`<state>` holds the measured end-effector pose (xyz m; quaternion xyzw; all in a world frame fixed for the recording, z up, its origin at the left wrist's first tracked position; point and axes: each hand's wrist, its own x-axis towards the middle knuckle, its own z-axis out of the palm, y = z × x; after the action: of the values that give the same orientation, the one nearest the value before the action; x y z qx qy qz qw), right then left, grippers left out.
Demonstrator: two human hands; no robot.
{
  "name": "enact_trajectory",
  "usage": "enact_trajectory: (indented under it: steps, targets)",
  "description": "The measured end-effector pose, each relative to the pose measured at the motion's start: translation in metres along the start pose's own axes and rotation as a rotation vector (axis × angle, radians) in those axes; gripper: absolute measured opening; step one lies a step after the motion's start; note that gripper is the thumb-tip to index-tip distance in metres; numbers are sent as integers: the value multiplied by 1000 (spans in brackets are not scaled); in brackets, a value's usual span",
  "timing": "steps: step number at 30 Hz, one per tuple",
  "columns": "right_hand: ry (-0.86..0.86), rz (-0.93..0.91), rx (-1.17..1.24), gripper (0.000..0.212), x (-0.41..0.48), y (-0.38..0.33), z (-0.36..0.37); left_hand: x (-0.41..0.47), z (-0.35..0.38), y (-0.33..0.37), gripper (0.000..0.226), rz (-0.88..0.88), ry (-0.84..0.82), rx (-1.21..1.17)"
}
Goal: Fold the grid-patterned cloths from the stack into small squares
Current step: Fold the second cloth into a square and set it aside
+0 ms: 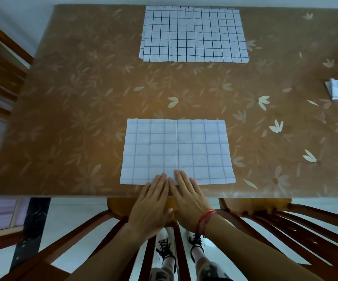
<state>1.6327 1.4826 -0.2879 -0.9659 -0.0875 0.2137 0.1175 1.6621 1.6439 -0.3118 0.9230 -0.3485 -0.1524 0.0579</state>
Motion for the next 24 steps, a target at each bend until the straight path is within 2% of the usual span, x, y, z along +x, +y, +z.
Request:
enact_trajectory:
  steps: [9,12,21,24]
  targets:
    - [34,61,-69,79,-4,9,15,-33,9,-41,76,-214,-10,29]
    - [52,111,-80,82,-15,21,16,-42,9,-51,77,-286,-26,13]
    - [24,367,-166,87,-73,91,15,-40,8,-49,80,-317,-13,-81]
    - [13,366,-171,88,-75,97,16,-40,6,-48,82,-331,-20,-93]
